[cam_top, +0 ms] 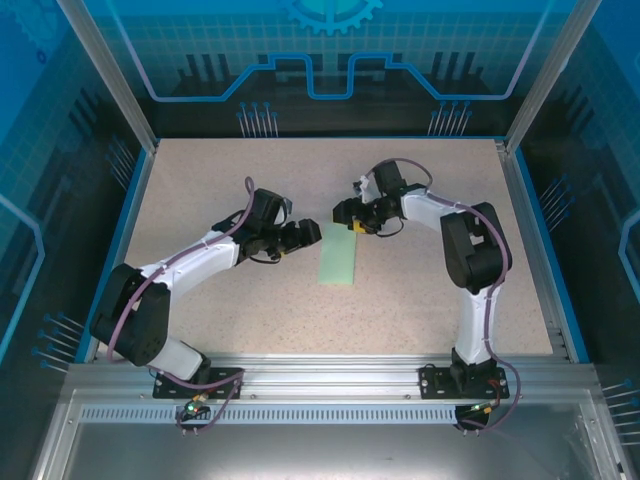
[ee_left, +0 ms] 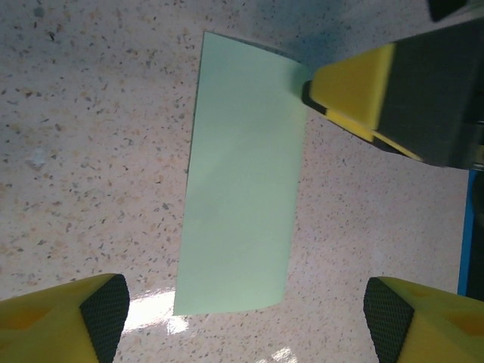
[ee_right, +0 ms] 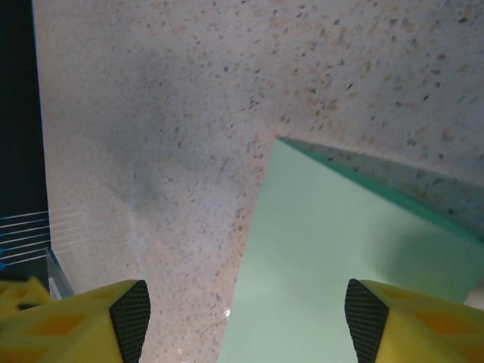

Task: Fold a paper plane with a square sheet of paper (fold left side to right side)
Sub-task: Third fold the triangle at the center of the table.

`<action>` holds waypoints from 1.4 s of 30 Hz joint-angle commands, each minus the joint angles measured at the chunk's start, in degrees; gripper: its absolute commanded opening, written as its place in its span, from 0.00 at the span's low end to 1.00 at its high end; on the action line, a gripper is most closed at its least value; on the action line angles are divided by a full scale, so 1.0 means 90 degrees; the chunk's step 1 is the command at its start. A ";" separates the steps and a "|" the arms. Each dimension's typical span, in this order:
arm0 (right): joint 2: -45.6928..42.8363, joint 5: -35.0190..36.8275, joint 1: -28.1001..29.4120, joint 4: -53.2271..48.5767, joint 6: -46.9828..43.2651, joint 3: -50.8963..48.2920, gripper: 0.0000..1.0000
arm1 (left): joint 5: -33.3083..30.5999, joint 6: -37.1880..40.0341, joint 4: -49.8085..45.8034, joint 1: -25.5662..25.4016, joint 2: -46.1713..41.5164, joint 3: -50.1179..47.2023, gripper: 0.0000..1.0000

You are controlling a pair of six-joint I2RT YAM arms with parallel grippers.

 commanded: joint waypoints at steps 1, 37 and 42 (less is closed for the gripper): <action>0.0221 0.0167 0.0037 -0.0351 -0.0158 0.0308 0.72 | 0.0183 -0.0073 0.0185 0.0066 0.0011 -0.0028 0.85; 0.0637 0.0301 -0.0144 -0.0724 -0.0780 0.0058 0.55 | 0.1218 -0.0140 0.0042 -0.0149 0.2397 0.1117 0.68; 0.0654 0.0277 -0.0149 -0.0695 -0.0771 0.0061 0.55 | 0.1202 -0.0140 0.0008 -0.0168 0.2508 0.1156 0.67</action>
